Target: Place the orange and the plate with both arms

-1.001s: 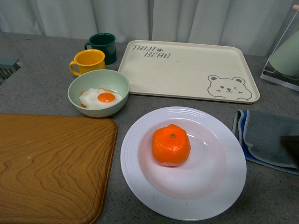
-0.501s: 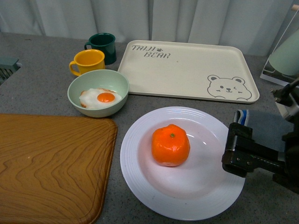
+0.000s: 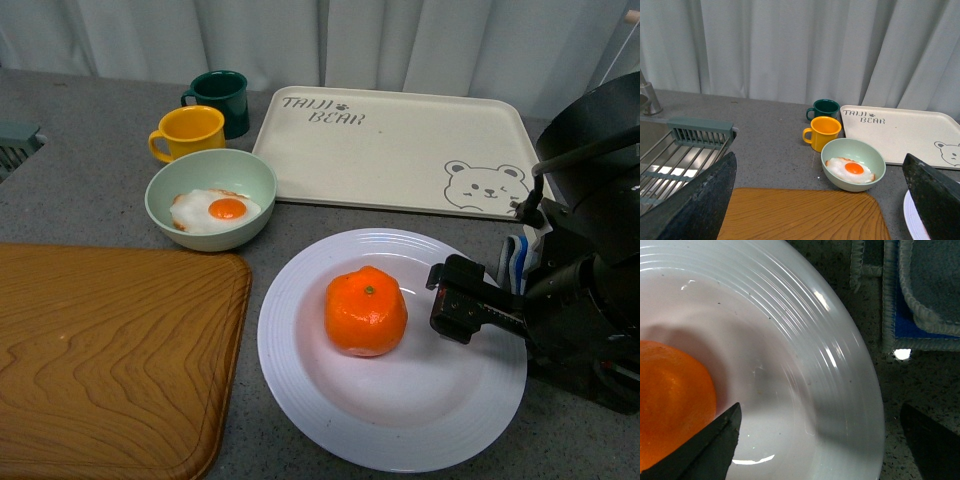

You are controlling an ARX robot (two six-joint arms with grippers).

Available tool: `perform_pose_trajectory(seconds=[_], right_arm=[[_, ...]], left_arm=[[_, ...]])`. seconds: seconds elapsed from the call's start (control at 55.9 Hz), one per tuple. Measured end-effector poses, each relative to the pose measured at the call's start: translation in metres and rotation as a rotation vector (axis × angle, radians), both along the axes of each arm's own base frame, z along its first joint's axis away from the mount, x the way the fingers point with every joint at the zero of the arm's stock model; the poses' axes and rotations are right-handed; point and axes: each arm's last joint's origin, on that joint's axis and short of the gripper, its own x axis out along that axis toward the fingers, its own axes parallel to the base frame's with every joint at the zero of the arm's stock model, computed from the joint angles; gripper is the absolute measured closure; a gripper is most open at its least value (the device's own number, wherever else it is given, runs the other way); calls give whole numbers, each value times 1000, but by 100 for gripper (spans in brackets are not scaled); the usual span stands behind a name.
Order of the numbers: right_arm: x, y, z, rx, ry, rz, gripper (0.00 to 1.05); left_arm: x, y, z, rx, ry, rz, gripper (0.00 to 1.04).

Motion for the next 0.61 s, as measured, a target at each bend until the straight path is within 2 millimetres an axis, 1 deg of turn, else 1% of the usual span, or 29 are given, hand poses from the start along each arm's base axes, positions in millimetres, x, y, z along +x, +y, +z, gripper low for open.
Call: perform_pose_trajectory(seconds=[0.089,0.125,0.179,0.232,0.304,0.393,0.608], right_arm=[[1,0,-2,-10,19,0,51],[1,0,-2,-12,23,0,55],[0,-1,-3,-22,32,-2,65],[1,-1,-2,0,37,-4,72],[3,-2,2,22,32,-12,76],[4,-3,6,34,24,-18,79],[-2,-9,15,93,-2,-42,84]], left_arm=[[0,0,0,0,0,0,7],[0,0,0,0,0,0,7],[0,0,0,0,0,0,7],[0,0,0,0,0,0,7],[0,0,0,0,0,0,7],[0,0,0,0,0,0,7],[0,0,0,0,0,0,7]])
